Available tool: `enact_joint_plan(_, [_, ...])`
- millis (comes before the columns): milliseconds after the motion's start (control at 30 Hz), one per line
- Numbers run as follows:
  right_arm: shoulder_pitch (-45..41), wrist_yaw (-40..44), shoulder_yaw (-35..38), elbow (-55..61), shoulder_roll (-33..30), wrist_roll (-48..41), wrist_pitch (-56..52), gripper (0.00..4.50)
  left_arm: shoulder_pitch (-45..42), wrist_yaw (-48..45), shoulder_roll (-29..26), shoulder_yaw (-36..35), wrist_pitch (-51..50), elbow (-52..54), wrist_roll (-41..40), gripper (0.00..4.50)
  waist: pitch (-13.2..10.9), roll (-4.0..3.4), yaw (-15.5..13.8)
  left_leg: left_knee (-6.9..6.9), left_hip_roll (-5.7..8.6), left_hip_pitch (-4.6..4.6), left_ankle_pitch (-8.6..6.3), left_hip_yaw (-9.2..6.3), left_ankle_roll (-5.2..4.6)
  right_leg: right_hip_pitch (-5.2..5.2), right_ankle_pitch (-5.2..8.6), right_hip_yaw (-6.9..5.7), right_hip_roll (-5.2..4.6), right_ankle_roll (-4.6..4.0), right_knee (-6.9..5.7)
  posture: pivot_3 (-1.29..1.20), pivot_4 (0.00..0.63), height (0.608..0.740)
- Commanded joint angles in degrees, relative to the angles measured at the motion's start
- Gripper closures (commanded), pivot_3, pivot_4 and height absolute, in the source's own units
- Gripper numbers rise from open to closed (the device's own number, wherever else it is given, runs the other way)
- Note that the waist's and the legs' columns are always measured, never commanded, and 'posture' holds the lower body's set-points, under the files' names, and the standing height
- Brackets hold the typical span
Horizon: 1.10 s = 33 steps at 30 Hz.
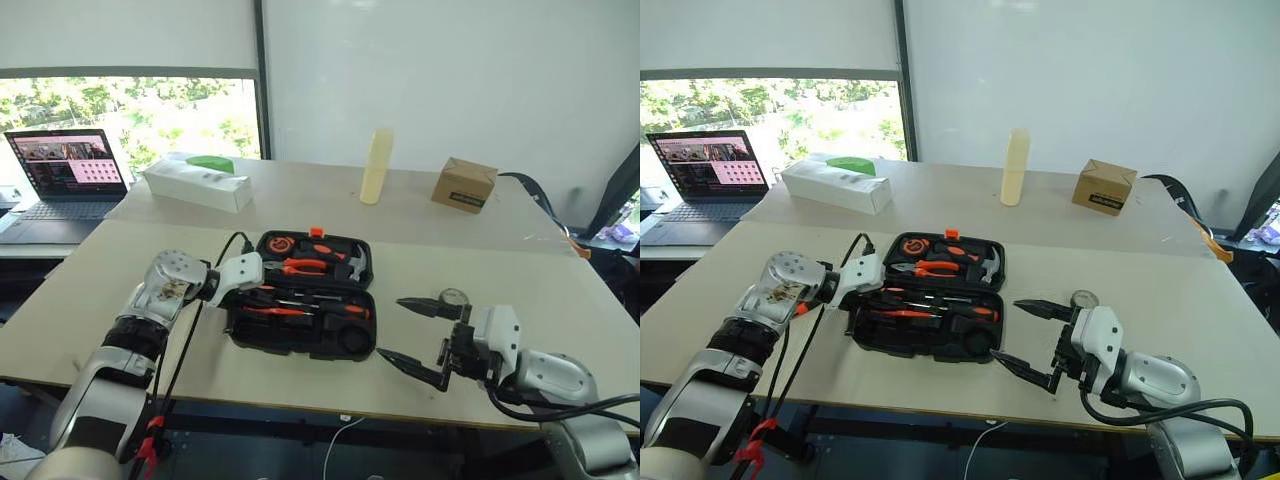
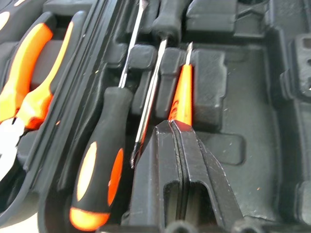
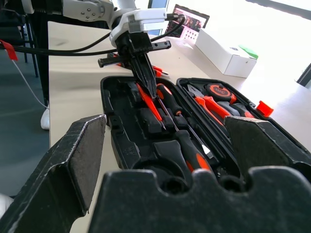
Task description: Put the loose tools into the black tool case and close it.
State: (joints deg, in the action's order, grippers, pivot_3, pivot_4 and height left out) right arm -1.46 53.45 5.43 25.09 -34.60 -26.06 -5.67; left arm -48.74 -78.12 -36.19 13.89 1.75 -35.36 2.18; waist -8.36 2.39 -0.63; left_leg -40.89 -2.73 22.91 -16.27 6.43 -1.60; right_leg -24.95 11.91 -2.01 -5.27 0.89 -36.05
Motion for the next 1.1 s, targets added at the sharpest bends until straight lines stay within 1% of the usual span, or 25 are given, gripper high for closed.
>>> enact_joint_plan(33, [-0.06, -0.5, 1.05, 1.34, 0.21, -0.73, 1.51, 0.0, 1.39, -0.4, -0.25, 1.56, -1.24, 1.44, 1.26, 4.45, 0.0, 0.0, 0.01, 0.0, 0.0, 0.0, 0.0, 0.0, 0.0, 0.0, 0.0, 0.0, 0.0, 0.0, 0.0, 0.0, 0.15, 0.74])
enact_joint_plan(233, [0.17, -0.76, 0.94, 1.55, 0.43, -0.57, 1.56, 0.0, 3.38, -1.55, -1.27, 2.24, -1.9, 3.3, 1.87, 4.45, 0.0, -0.01, 0.08, 0.01, 0.0, -0.05, 0.0, 0.01, 0.0, 0.02, 0.0, 0.02, 0.0, 0.0, -0.01, 0.0, 0.15, 0.74])
enact_joint_plan(400, [-0.07, -0.9, 0.71, 1.4, 0.57, -0.48, 1.57, 0.0, 3.8, 0.86, -1.45, 2.57, -5.38, 3.19, 3.14, 4.45, 0.01, -0.02, 0.03, 0.01, -0.01, -0.29, -0.01, 0.0, -0.01, 0.27, 0.0, 0.01, 0.0, 0.0, -0.02, 0.0, 0.15, 0.74])
enact_joint_plan(500, [-0.19, -0.86, 0.6, 1.26, 0.51, -0.49, 1.58, 0.0, 4.33, 2.05, 0.08, 0.74, -6.65, 4.12, 0.55, 4.45, 0.01, -0.03, 0.06, 0.06, -0.04, -0.7, -0.05, -0.04, -0.07, 0.69, 0.03, 0.01, 0.0, 0.01, 0.02, 0.0, 0.15, 0.74])
enact_joint_plan(600, [0.01, -0.82, 0.67, 1.39, 0.43, -0.6, 1.52, 0.0, 4.6, 2.32, 0.06, -0.76, -7.43, 5.02, -0.95, 4.45, 0.01, -0.03, 0.04, 0.06, -0.06, -0.7, -0.06, -0.17, -0.08, 0.68, 0.03, 0.02, 0.0, 0.01, 0.01, 0.0, 0.15, 0.74])
enact_joint_plan(733, [0.39, -0.6, 0.73, 1.49, 0.32, -0.85, 1.4, 0.0, 4.77, 3.0, -1.16, -1.05, -7.13, 3.85, -0.42, 4.45, 0.01, -0.03, 0.03, 0.05, -0.05, -0.68, -0.06, -0.19, -0.08, 0.66, 0.02, 0.02, 0.0, 0.0, 0.01, 0.0, 0.15, 0.74])
enact_joint_plan(800, [0.31, -0.51, 0.71, 1.48, 0.31, -1.05, 1.24, 0.0, 5.7, 3.39, -1.76, -1.15, -8.76, 3.8, -0.29, 4.45, 0.01, -0.03, 0.09, 0.06, -0.05, -0.68, -0.06, -0.18, -0.08, 0.66, 0.02, 0.02, 0.0, 0.0, 0.01, 0.0, 0.15, 0.74])
enact_joint_plan(933, [-0.04, -0.1, 0.5, 1.25, 0.35, -1.46, 1.06, 0.0, 7.93, 5.28, -1.91, -4.35, -9.78, 5.43, -3.04, 4.45, 0.02, -0.04, 0.19, 0.07, -0.06, -0.71, -0.06, -0.19, -0.09, 0.66, 0.03, 0.04, 0.0, 0.0, 0.01, 0.0, 0.15, 0.74])
enact_joint_plan(1000, [-0.19, 0.22, 0.53, 1.11, 0.51, -2.0, 0.99, 0.0, 12.51, 5.61, -2.93, -11.8, -7.06, 10.5, -9.63, 3.94, 0.01, -0.06, 0.43, 0.07, -0.08, -0.7, -0.06, -0.24, -0.09, 0.66, 0.03, 0.04, 0.0, 0.0, 0.01, 0.0, 0.15, 0.74])
enact_joint_plan(1033, [-0.23, 0.4, 0.52, 1.04, 0.65, -2.33, 0.93, 0.0, 16.16, 3.98, -3.67, -16.72, -4.86, 13.94, -14.46, 3.76, 0.0, -0.07, 0.64, 0.1, -0.11, -0.71, -0.07, -0.25, -0.09, 0.59, 0.02, 0.12, 0.0, -0.01, -0.01, 0.0, 0.15, 0.74])
enact_joint_plan(1067, [-0.22, 0.65, 0.49, 0.97, 0.81, -2.6, 1.06, 0.0, 20.44, 3.43, -4.89, -21.51, -4.31, 16.8, -18.03, 3.41, -0.01, -0.07, 1.07, 0.11, -0.12, -0.68, -0.07, -0.28, -0.09, 0.55, 0.02, 0.13, 0.01, -0.01, -0.01, 0.0, 0.15, 0.74])
enact_joint_plan(1100, [-0.18, 0.79, 0.46, 0.92, 0.89, -2.71, 1.12, 0.0, 24.06, 3.18, -6.01, -24.84, -3.43, 18.58, -19.98, 3.03, -0.01, -0.07, 1.63, 0.13, -0.15, -0.62, -0.07, -0.27, -0.09, 0.45, 0.02, 0.17, 0.02, -0.02, -0.01, 0.0, 0.15, 0.74])
